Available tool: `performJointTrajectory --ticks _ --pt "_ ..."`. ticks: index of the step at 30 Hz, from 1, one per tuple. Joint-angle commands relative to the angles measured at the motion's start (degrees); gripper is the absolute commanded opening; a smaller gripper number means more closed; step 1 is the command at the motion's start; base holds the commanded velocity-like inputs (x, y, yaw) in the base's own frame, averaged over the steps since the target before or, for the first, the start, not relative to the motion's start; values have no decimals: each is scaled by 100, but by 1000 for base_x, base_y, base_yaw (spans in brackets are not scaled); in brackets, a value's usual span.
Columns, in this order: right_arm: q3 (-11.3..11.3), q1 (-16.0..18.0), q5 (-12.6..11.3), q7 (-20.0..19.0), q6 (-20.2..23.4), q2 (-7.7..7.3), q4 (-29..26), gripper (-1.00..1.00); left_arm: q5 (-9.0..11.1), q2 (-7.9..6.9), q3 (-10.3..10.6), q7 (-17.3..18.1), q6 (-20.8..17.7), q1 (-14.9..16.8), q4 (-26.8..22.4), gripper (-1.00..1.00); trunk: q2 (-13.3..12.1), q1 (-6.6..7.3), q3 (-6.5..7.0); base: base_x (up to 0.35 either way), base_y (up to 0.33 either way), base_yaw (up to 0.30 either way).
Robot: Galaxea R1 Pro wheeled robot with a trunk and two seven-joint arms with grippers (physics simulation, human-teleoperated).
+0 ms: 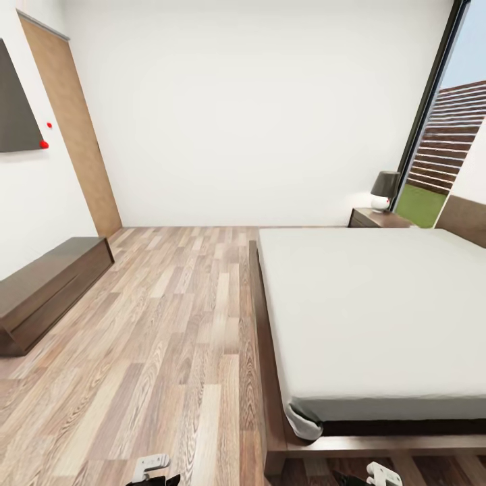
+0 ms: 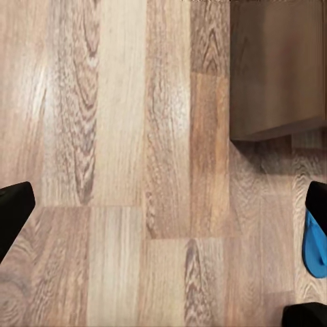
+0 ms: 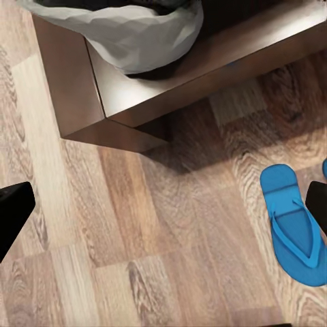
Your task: In the bedroom, move the book from the bed onto either nightstand, and place the two sandals side by side next to the bed.
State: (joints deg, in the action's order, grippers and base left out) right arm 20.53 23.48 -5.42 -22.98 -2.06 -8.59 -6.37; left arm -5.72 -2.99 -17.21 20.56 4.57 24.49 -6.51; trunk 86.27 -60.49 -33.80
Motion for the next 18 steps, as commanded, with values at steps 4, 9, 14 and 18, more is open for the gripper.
performJointTrajectory --ticks 4,9,14,18 --pt "-16 4 -55 -22 -13 -3 9 100 -61 0 -46 18 27 3 9 100 -159 89 67 0 0 0" --pt "-17 6 -54 -22 -13 -3 10 100 -61 0 -46 18 27 3 9 100 -360 199 157 0 0 0" --pt "-19 5 -53 -22 -13 -3 11 100 -61 0 -46 18 27 3 9 100 -560 309 247 0 0 0" --pt "-20 6 -55 -22 -13 -3 9 100 -61 0 -46 18 27 4 9 100 -721 396 318 0 0 0"
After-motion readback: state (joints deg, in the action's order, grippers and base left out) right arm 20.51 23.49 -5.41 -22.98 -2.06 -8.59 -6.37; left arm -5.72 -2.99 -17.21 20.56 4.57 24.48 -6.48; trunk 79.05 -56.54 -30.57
